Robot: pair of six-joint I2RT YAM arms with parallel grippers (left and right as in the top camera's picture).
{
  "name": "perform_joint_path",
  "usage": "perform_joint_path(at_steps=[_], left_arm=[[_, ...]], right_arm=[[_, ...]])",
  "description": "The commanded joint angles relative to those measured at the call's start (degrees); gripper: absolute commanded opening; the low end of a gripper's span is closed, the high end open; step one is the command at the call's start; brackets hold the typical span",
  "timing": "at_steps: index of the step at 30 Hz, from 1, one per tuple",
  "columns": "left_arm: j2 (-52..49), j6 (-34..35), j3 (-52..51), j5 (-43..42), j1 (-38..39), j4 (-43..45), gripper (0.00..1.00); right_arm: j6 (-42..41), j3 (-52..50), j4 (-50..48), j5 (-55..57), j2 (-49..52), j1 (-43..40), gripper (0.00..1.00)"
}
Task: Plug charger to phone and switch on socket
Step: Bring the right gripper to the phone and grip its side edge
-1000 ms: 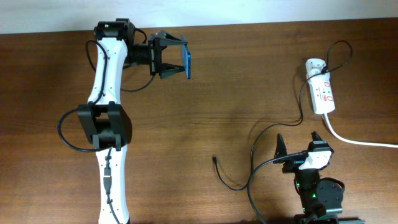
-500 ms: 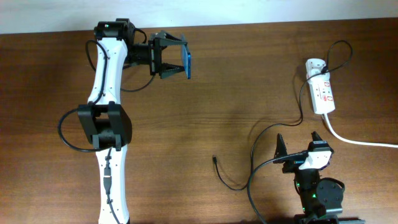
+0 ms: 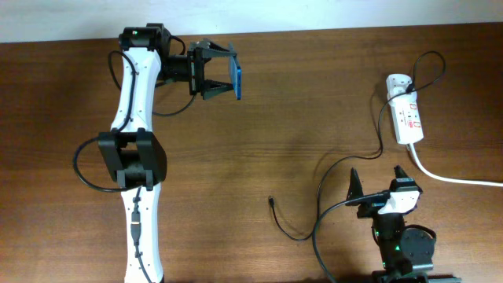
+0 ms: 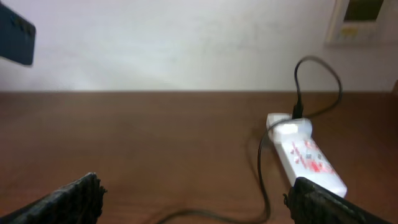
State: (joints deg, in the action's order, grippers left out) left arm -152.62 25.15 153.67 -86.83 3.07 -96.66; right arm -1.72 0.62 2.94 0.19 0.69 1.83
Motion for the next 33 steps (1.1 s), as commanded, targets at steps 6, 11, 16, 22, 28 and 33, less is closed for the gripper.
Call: perform_joint_path(at_steps=[6,11,16,22,28,33], left_arm=[[0.5,0.3,1.6,-3.4,-0.2,-0.1,0.72],[0.5,0.4,1.6,-3.4,-0.2,-0.1,0.71],[0.5,0.4,1.6,-3.4,-0.2,-0.1,0.7],[0.5,1.2,1.6,-3.4,-0.2,-0.1,0.71],[0.5,2.7,1.6,-3.4,-0.2,-0.1,0.71],[0.5,4.9,1.6,-3.4,-0.2,-0.1,0.7]], right_arm=[[-8.5,-0.1,-18.5,-28.0,-0.4,0.4,0.98],[1.9,27.0,10.3,-17.4,14.0,0.3,0.98],[2.3,53.8,32.0,-38.7,42.8,0.4,0.98],[-6.4,63.8,37.9,-26.1,63.3,7.6,0.98],[-13.9,90.7,48.4,6.6,84.5,29.4,0.98],[-18.8,92.5,33.4,11.0,93.1,36.2,0.92]])
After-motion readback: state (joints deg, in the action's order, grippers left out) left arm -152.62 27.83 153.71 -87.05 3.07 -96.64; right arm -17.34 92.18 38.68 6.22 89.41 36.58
